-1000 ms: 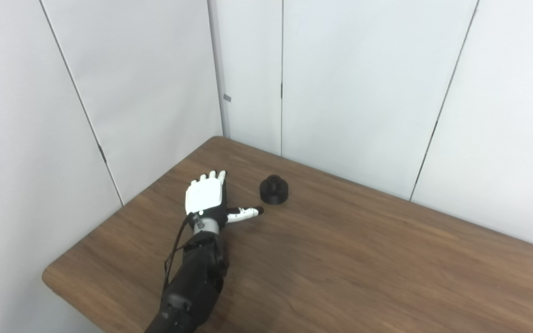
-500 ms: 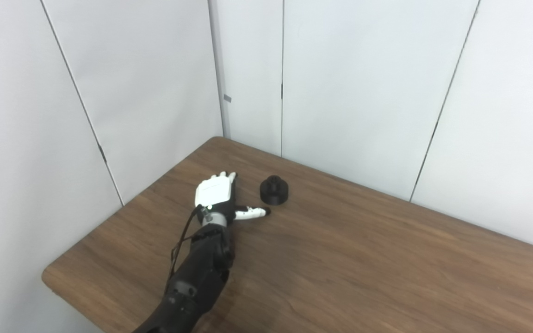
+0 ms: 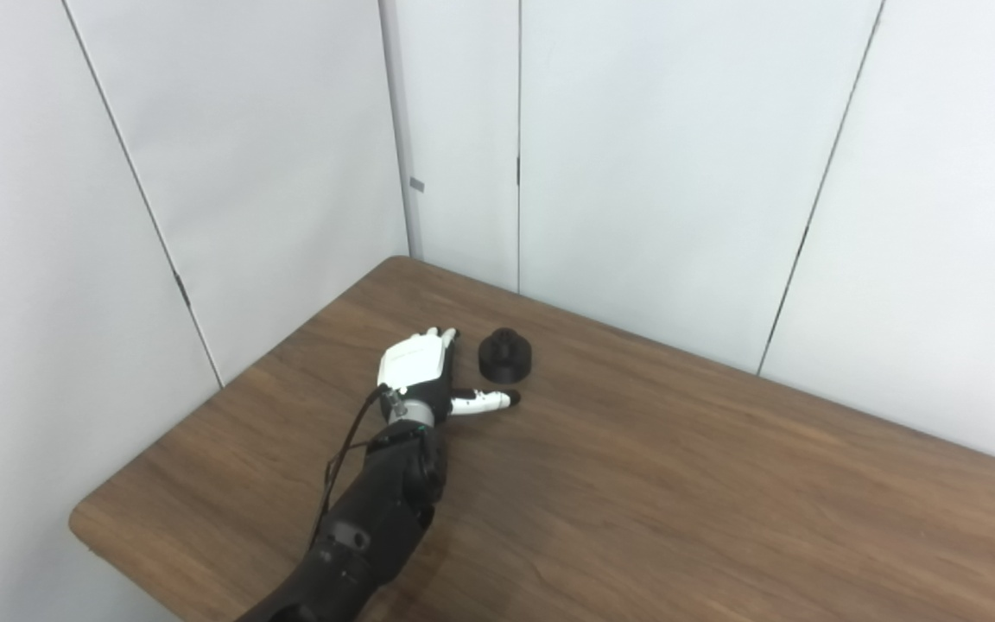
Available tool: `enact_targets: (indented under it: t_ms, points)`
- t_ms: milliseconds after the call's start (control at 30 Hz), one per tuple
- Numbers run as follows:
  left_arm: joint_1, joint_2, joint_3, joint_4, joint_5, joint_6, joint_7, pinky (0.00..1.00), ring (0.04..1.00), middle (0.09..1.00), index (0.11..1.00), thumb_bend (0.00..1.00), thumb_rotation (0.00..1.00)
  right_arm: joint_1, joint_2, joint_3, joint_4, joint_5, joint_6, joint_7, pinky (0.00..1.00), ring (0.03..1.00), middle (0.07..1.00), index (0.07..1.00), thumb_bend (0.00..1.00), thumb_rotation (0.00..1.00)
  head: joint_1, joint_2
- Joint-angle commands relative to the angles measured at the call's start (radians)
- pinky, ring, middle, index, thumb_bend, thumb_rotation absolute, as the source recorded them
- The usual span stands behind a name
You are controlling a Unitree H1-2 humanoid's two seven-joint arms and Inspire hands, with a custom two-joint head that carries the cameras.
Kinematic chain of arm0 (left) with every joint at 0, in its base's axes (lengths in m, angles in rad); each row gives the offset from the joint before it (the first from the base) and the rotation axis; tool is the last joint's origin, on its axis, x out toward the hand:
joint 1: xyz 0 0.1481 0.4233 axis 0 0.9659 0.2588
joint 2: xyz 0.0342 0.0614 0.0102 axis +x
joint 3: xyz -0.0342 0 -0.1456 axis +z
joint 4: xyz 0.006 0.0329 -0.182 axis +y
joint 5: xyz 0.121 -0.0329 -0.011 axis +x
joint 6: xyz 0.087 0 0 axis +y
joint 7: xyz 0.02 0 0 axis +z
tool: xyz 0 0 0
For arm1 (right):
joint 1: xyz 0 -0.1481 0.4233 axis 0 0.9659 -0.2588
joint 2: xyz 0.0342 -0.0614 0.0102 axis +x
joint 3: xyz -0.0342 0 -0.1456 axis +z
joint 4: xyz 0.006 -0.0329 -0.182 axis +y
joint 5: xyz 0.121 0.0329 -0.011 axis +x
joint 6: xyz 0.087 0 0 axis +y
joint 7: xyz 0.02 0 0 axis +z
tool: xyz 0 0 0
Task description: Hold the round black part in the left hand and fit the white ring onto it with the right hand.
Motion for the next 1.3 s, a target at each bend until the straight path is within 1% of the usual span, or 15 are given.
enact_targets:
  t_ms: [0, 200, 400, 467, 633, 767, 867, 1000, 1167, 1267]
  points:
    - [-0.052, 0.028, -0.011, 0.0, -0.011, -0.012, 0.04, 1.0, 1.0, 1.0, 0.958, 0.97, 0.66, 0.083, 0.038, 0.023, 0.078, -0.002, -0.009, -0.002, 1.0, 1.0, 1.0, 1.0, 0.7, 0.85, -0.001, 0.0]
    - [-0.06, 0.032, -0.037, 0.023, -0.045, -0.018, 0.063, 1.0, 1.0, 1.0, 0.962, 0.98, 0.65, 0.082, 0.04, 0.028, 0.087, -0.001, -0.013, 0.002, 1.0, 1.0, 1.0, 1.0, 0.73, 0.84, -0.024, -0.004]
    - [-0.062, 0.041, -0.065, 0.036, -0.063, -0.02, 0.077, 1.0, 1.0, 1.0, 0.96, 0.99, 0.67, 0.093, 0.045, 0.03, 0.081, -0.01, -0.021, -0.003, 1.0, 1.0, 1.0, 1.0, 0.73, 0.84, -0.041, -0.002]
    - [-0.063, 0.044, -0.071, 0.04, -0.074, -0.028, 0.083, 1.0, 1.0, 1.0, 0.959, 0.98, 0.66, 0.096, 0.046, 0.03, 0.085, -0.009, -0.028, 0.0, 1.0, 1.0, 1.0, 1.0, 0.74, 0.84, -0.045, -0.001]
    - [-0.076, 0.045, -0.083, 0.048, -0.092, -0.034, 0.09, 1.0, 1.0, 1.0, 0.959, 0.98, 0.64, 0.109, 0.052, 0.033, 0.064, -0.021, -0.023, -0.009, 1.0, 1.0, 1.0, 1.0, 0.73, 0.85, -0.054, 0.004]
    - [-0.089, 0.05, -0.099, 0.057, -0.098, -0.031, 0.088, 1.0, 1.0, 1.0, 0.965, 1.0, 0.67, 0.12, 0.056, 0.036, 0.049, -0.028, -0.018, -0.013, 1.0, 1.0, 1.0, 1.0, 0.73, 0.86, -0.059, 0.005]
    - [-0.092, 0.051, -0.105, 0.054, -0.102, -0.028, 0.092, 1.0, 1.0, 1.0, 0.967, 0.99, 0.66, 0.126, 0.056, 0.039, 0.044, -0.029, -0.022, -0.013, 1.0, 1.0, 1.0, 1.0, 0.72, 0.86, -0.064, 0.006]
    - [-0.093, 0.054, -0.108, 0.064, -0.112, -0.04, 0.105, 1.0, 1.0, 1.0, 0.967, 1.0, 0.67, 0.136, 0.055, 0.042, 0.046, -0.034, -0.042, -0.012, 1.0, 1.0, 1.0, 1.0, 0.72, 0.87, -0.077, 0.002]
    - [-0.096, 0.055, -0.111, 0.069, -0.124, -0.051, 0.108, 1.0, 1.0, 1.0, 0.958, 0.97, 0.64, 0.15, 0.056, 0.044, 0.035, -0.032, -0.048, -0.015, 1.0, 1.0, 1.0, 1.0, 0.71, 0.87, -0.083, 0.011]
    - [-0.098, 0.055, -0.116, 0.068, -0.121, -0.058, 0.111, 1.0, 0.999, 1.0, 0.954, 0.97, 0.64, 0.158, 0.057, 0.046, 0.032, -0.031, -0.055, -0.016, 1.0, 1.0, 1.0, 1.0, 0.7, 0.87, -0.085, 0.015]
